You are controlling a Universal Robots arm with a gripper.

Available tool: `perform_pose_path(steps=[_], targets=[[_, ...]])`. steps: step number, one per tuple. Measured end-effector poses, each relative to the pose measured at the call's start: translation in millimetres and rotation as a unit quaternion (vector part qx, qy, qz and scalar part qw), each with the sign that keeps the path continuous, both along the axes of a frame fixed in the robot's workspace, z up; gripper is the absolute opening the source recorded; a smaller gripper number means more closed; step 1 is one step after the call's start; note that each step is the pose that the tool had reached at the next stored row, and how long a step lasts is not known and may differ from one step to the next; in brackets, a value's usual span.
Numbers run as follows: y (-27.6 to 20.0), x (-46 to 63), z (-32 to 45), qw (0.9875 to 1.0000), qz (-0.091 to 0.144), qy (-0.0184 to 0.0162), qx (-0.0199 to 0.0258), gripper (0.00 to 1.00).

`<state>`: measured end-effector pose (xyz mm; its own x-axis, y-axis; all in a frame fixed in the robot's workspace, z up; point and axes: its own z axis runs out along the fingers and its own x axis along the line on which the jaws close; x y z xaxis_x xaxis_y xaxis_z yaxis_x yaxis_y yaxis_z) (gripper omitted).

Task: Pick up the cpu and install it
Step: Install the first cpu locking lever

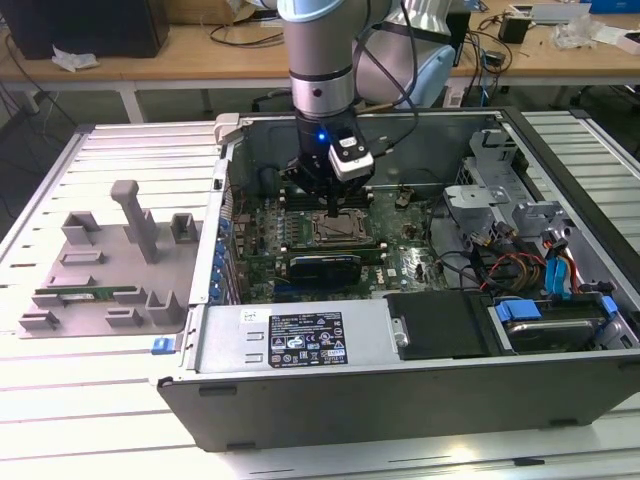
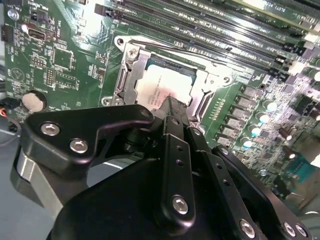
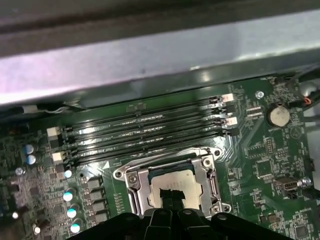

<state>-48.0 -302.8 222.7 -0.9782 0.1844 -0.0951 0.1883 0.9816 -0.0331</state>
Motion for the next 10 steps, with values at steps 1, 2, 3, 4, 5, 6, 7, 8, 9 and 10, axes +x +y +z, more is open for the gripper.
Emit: perform_pose_path(steps=[1,2,3,4,5,6,7,8,9,10], targets=[[-0.4,1.2,-0.1,1.0,0.007,0.0039,-0.0006,0.11],[-1.0,2.2,-0.2,0.9999,0.012,0.0062,-0.0009,0.11],[-2.3,2.5,-0.3,0.9999,0.015,0.0069,-0.0009,0.11],[-3.1,2.6,-0.3,0.9999,0.016,0.0069,-0.0009,0.11],[-4.2,2.7,-0.3,0.9998,0.016,0.007,-0.0009,0.11],[-5.9,2.9,-0.4,0.9998,0.017,0.0071,-0.0009,0.11],[-6.9,3.2,-0.4,0.9998,0.018,0.0071,-0.001,0.11],[-7.9,4.2,-0.5,0.9998,0.02,0.0072,-0.001,0.11],[-8.4,5.9,-0.7,0.9997,0.023,0.0076,-0.0009,0.11],[-8.6,7.7,-0.7,0.9996,0.027,0.0081,-0.001,0.11]])
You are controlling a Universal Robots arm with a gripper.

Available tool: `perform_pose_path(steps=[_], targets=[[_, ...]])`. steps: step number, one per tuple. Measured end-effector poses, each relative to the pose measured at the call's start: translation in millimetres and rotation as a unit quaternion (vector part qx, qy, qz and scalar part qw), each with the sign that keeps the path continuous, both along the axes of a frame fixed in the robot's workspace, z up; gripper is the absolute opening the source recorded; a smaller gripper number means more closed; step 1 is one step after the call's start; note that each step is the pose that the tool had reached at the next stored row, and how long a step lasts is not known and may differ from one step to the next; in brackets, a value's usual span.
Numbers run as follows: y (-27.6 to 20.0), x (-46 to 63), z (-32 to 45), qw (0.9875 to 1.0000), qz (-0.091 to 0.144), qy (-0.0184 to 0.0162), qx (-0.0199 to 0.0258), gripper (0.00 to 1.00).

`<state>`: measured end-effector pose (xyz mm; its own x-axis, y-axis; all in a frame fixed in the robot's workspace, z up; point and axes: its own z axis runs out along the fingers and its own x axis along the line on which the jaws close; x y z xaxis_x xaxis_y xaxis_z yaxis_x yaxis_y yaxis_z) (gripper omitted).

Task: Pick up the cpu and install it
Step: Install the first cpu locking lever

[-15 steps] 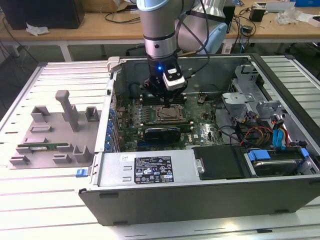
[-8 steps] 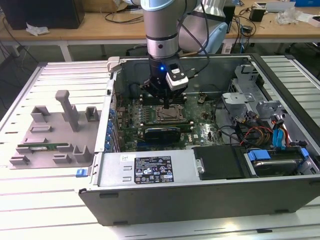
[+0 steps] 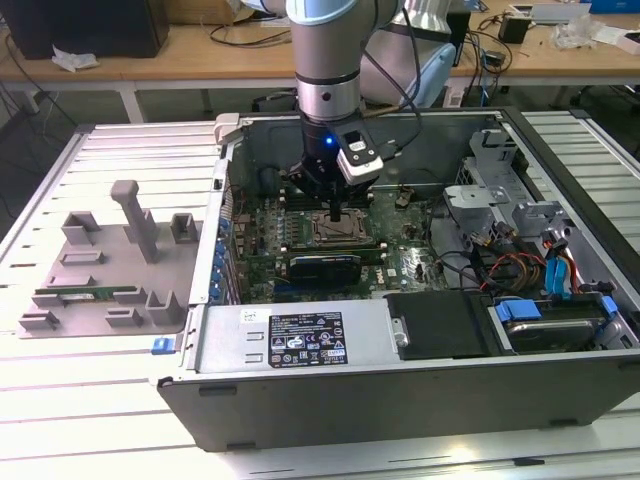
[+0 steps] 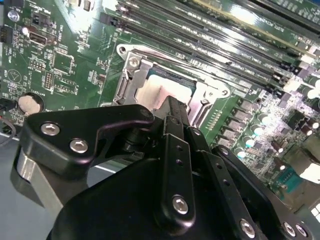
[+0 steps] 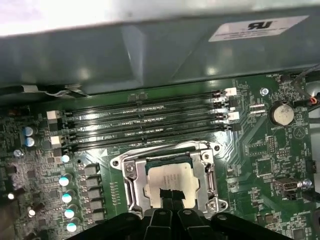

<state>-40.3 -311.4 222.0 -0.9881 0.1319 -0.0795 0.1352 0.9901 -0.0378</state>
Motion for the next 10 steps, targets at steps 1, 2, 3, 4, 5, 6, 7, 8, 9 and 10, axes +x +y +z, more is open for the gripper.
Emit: perform_pose_path(steps=[1,2,3,4,5,6,7,8,9,10], targets=[[-0.1,1.2,0.0,1.0,0.003,0.0004,-0.0001,0.11],[-0.2,4.7,-0.3,0.9999,0.016,0.0013,0.0,0.11],[-0.8,5.2,-0.4,0.9998,0.02,0.0018,0.0001,0.11],[-1.2,5.1,-0.4,0.9998,0.02,0.0019,0.0,0.11],[-1.3,5.1,0.1,0.9998,0.02,0.002,0.0,0.11],[-1.3,5.1,1.7,0.9998,0.02,0.002,-0.0001,0.11],[-1.3,5.1,3.4,0.9998,0.02,0.0019,0.0,0.11],[-1.3,5.2,7.2,0.9998,0.02,0.0019,0.0,0.11],[-1.3,5.1,9.0,0.9998,0.02,0.0019,0.0,0.11],[-1.3,5.1,10.3,0.9998,0.02,0.0019,0.0,0.11]])
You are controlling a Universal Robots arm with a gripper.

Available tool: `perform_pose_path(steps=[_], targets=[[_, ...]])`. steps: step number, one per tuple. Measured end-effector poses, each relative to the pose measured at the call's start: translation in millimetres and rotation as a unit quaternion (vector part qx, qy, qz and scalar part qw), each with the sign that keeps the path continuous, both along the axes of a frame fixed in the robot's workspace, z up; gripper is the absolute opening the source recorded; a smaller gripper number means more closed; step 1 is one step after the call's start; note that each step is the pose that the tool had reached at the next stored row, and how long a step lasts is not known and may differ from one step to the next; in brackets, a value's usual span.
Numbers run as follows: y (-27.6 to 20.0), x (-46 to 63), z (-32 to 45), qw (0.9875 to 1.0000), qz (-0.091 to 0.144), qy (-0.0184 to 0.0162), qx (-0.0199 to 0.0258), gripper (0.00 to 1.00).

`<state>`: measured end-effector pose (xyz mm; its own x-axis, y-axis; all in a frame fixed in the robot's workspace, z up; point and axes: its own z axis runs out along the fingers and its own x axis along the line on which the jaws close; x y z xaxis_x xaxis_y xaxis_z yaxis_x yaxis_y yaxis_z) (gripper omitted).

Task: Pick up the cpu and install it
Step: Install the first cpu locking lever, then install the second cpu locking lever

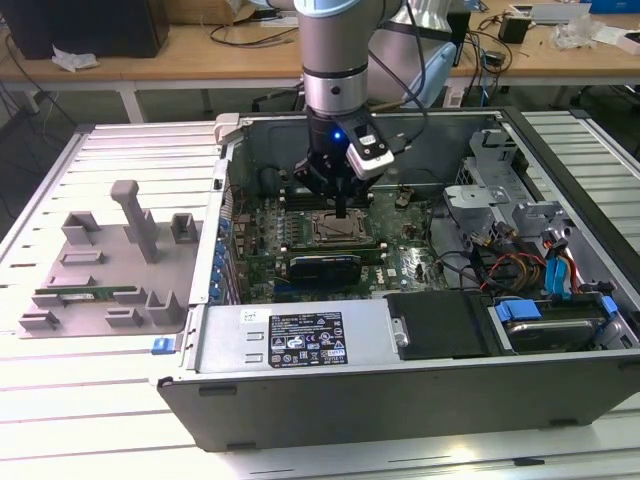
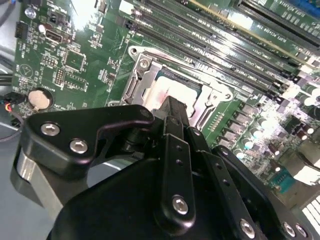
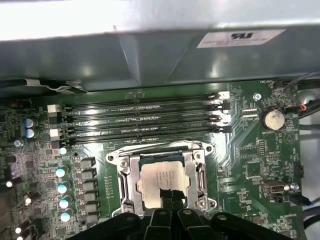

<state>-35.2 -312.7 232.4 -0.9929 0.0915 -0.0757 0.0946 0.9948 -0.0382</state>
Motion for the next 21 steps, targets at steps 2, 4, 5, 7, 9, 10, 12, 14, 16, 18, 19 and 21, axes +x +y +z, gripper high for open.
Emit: perform_pose_path(steps=[2,4,5,7,9,10,12,14,16,18,19,21], targets=[[0.0,0.0,2.2,1.0,0.0,0.0,0.0,0.11],[0.0,0.0,3.9,1.0,0.0,0.0,0.0,0.11],[-0.2,0.0,4.2,1.0,0.0,0.0,0.0,0.11],[-0.4,0.1,4.4,1.0,0.0,-0.0001,0.0001,0.11],[-0.4,0.1,4.5,1.0,0.0,0.0,0.0,0.11],[-0.4,0.1,4.6,1.0,0.0,0.0,0.0,0.11],[-0.4,0.1,4.6,1.0,0.0,0.0,0.0,0.11],[-0.4,0.1,4.6,1.0,0.0,0.0,0.0,0.11],[-0.4,0.1,4.6,1.0,0.0,0.0,0.0,0.11],[-0.4,0.1,4.7,1.0,0.0,0.0,0.0,0.11],[-0.4,0.1,4.7,1.0,0.0,0.0,0.0,0.11],[-0.4,0.1,4.7,1.0,0.0,0.0,0.0,0.11]])
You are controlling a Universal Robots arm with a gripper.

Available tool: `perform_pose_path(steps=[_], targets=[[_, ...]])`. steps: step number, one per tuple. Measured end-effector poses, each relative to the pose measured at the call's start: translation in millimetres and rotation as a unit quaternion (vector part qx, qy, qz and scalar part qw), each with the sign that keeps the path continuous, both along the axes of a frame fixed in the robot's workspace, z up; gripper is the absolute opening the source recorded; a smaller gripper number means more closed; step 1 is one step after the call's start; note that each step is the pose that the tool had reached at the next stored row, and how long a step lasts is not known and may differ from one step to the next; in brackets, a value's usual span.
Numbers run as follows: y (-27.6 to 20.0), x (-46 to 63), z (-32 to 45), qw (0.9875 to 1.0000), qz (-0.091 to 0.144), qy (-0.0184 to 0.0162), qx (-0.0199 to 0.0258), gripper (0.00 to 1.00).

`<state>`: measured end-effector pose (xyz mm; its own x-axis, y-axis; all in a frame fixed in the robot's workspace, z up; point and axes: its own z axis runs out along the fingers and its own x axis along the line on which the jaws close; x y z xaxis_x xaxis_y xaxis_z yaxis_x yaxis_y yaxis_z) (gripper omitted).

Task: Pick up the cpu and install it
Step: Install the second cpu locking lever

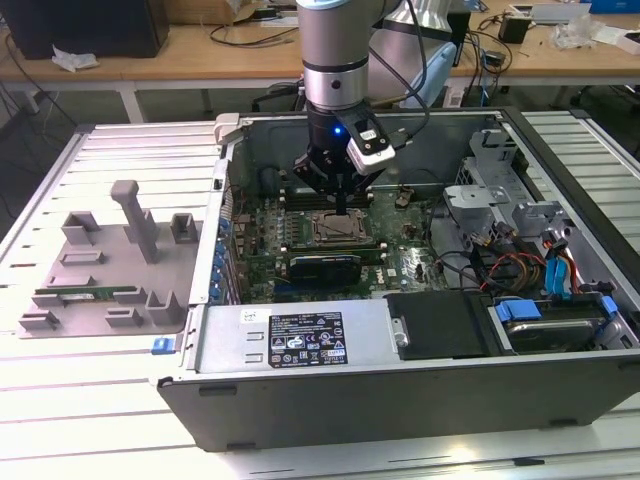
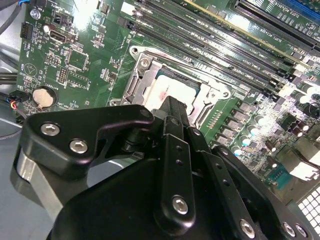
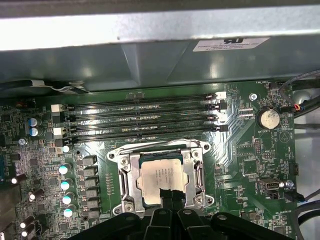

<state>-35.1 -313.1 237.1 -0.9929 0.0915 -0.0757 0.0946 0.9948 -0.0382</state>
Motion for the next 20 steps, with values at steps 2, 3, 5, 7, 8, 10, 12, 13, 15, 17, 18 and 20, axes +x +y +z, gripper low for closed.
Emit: perform_pose_path(steps=[2,3,5,7,8,10,12,13,15,17,18,20], targets=[[0.0,0.0,0.0,1.0,0.0,0.0,0.0,0.11],[0.0,0.0,0.1,1.0,0.0,0.0,-0.0001,0.11],[0.0,0.0,0.0,1.0,0.0,0.0,0.0,0.11],[-0.7,0.0,0.2,1.0,0.0,0.0001,-0.0002,0.11],[-1.7,0.0,0.1,1.0,0.0,0.0,-0.0001,0.11],[-5.7,0.0,0.1,1.0,0.0,0.0,-0.0001,0.11],[-18.6,0.0,0.1,1.0,0.0,0.0,0.0,0.11],[-22.0,0.0,0.1,1.0,0.0,0.0,0.0,0.11],[-26.3,0.0,0.0,1.0,0.0,0.0,0.0,0.11],[-30.2,0.0,0.0,1.0,0.0,0.0,0.0,0.11],[-35.9,0.0,0.1,1.0,0.0,0.0,0.0,0.11],[-40.8,0.0,0.0,1.0,0.0,0.0,0.0,0.11]])
